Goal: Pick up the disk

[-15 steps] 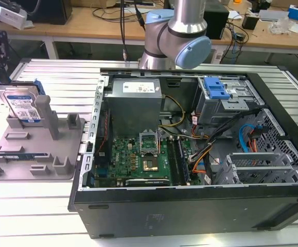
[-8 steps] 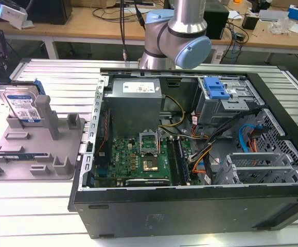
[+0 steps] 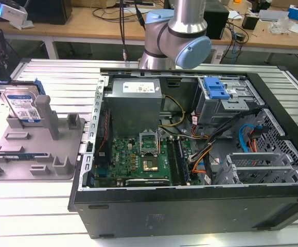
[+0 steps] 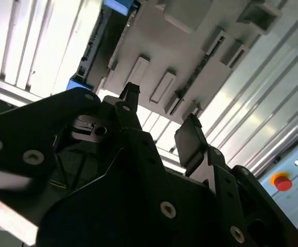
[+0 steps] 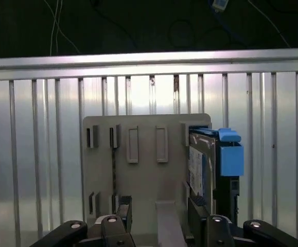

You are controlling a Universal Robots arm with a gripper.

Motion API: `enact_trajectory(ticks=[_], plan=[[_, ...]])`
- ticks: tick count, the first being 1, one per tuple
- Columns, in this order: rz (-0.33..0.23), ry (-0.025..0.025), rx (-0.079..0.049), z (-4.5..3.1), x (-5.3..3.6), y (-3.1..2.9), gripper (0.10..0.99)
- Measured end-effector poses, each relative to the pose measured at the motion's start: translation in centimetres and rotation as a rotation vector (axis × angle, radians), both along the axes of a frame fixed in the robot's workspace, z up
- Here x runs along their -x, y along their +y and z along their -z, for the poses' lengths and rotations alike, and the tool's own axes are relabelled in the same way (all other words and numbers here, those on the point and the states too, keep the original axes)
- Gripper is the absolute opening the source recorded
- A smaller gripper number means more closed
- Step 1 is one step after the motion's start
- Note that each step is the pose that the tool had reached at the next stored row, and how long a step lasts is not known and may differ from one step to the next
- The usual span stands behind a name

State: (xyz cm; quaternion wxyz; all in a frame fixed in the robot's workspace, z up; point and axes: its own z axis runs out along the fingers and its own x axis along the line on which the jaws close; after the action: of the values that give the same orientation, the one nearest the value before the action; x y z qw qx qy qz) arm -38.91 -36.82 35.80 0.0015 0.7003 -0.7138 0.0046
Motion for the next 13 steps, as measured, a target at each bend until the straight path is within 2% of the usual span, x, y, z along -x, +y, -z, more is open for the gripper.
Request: enact_trajectory(ticks=[1,6,11,13], plan=[[-0.001,0.0,-0.029,0.01,0.0,-0.02,0.557],[-0.001,0.0023,-0.03,0.04,-0.01,0.0,0.557],[-0.016,0.0102,-0.024,0.04,0.0,0.99,0.557],[-0.017,0.0154,-0.024,0.04,0.05,1.42,0.557]])
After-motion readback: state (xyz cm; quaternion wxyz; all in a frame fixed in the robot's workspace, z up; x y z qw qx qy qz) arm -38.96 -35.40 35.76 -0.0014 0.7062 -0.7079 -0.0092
